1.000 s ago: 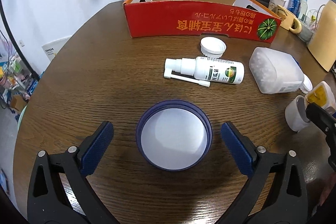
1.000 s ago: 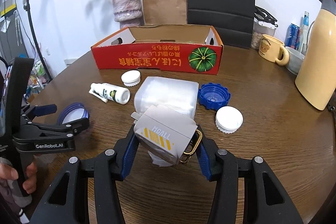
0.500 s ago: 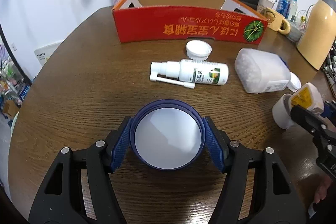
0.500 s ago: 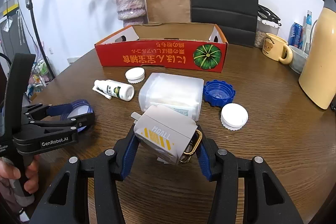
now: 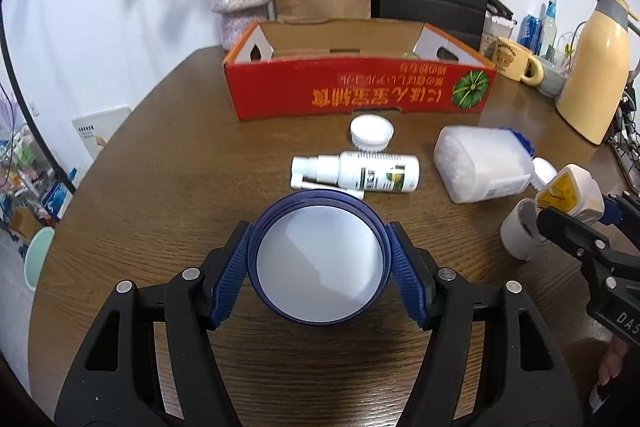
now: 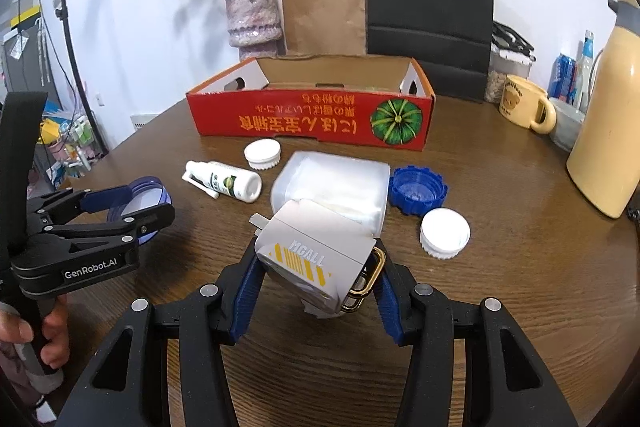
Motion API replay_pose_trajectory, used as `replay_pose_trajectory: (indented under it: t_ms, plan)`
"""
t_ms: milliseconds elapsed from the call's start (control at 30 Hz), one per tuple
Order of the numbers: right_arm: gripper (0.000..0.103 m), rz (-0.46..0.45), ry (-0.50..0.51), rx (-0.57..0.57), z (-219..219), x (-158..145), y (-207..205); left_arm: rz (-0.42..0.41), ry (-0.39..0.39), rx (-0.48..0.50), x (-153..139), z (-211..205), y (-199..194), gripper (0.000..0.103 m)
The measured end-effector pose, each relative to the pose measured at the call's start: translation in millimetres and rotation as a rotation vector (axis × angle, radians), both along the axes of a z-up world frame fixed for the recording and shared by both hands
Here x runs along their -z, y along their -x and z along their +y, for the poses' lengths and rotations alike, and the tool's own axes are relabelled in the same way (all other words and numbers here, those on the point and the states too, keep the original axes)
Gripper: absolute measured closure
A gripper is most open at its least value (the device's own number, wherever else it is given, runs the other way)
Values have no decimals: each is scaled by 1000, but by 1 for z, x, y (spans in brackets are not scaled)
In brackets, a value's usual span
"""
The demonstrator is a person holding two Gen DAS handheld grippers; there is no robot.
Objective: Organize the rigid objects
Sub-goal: 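Grasp the blue-rimmed white jar lid with the left tool while the right tool holds the adapter, then carry the jar lid and plug adapter with both tools over the box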
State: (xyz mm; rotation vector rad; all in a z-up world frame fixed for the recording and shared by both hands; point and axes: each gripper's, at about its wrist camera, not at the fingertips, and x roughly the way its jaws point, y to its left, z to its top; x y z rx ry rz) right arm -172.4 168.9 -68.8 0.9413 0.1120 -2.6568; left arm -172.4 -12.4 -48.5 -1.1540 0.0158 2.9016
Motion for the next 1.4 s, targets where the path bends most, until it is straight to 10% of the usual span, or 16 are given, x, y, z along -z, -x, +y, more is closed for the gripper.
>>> replay_pose_trajectory:
  t_ms: [1400]
  plan:
    - [47, 119, 1, 30, -11, -60, 95, 150, -59, -56, -77, -2, 86, 40]
